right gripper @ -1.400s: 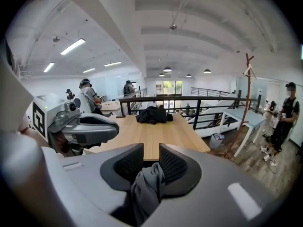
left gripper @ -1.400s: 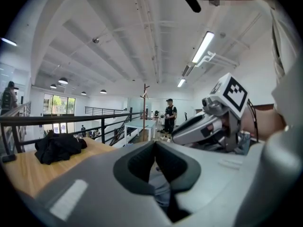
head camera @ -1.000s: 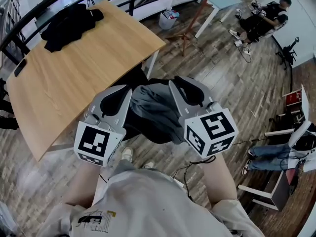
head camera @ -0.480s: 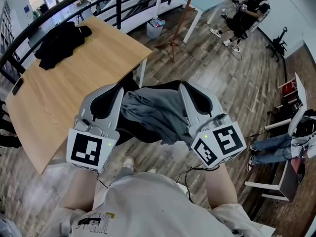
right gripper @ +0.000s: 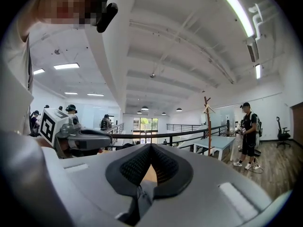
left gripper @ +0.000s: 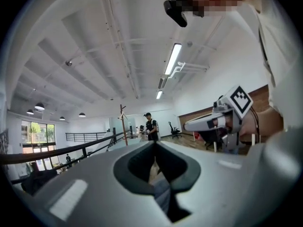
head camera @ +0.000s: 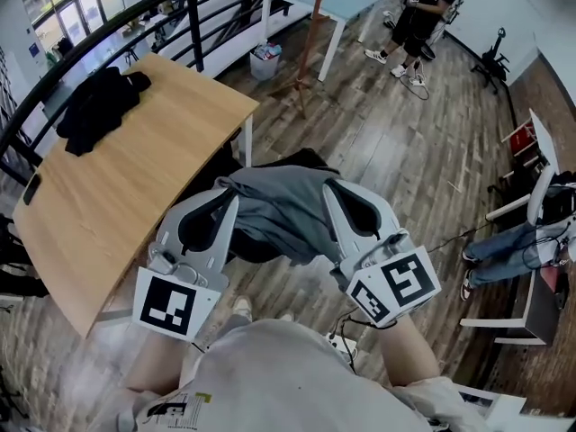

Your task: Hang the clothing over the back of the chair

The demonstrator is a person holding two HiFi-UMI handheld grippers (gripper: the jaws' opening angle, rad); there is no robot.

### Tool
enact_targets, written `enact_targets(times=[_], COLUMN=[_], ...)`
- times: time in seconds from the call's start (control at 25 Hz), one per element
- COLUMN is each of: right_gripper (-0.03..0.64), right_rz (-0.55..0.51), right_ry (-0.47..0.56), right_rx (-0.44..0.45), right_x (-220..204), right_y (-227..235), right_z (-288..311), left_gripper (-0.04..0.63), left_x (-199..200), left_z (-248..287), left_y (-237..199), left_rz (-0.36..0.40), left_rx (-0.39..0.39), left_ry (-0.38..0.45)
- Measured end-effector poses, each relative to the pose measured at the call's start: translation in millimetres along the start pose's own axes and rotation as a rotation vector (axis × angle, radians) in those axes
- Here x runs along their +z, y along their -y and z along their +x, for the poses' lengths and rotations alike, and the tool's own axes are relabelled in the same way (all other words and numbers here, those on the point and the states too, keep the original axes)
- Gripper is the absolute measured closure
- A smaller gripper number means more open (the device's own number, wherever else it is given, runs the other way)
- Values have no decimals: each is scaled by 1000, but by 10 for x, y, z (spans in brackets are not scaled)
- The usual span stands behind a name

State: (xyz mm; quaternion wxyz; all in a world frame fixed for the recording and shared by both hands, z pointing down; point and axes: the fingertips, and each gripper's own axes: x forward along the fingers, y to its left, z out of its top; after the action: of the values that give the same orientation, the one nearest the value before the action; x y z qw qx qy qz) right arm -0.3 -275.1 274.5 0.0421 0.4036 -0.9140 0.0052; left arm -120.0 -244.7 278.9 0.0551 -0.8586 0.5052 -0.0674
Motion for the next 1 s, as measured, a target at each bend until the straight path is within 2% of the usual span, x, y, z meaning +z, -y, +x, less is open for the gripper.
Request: enact_targets(times=[0.12,0.32,0.52,0.72,1.0], right_gripper=[618,618,618,618,618], right_rz=[54,104,107,91,65], right_ry=[3,-11,-3,-6,-24], right_rx=[-22,-76,-105,-80,-58], right_x=[-71,-292,-411,-376,-396], right_y=[114,263,282,238,224], right_z=[-139,-331,-458,-498,-521], left_gripper=[594,594,594,594,594], left_x=[-54,-222,-338,-339,-380], left_z=[13,42,90,122,196], left_y=[113,289,459,503,542], left_rz=[29,34,3,-27,-11], left_rx=[0,-15,-34,-37,-43], left_ry=[-15,-40,-67,-72,-93])
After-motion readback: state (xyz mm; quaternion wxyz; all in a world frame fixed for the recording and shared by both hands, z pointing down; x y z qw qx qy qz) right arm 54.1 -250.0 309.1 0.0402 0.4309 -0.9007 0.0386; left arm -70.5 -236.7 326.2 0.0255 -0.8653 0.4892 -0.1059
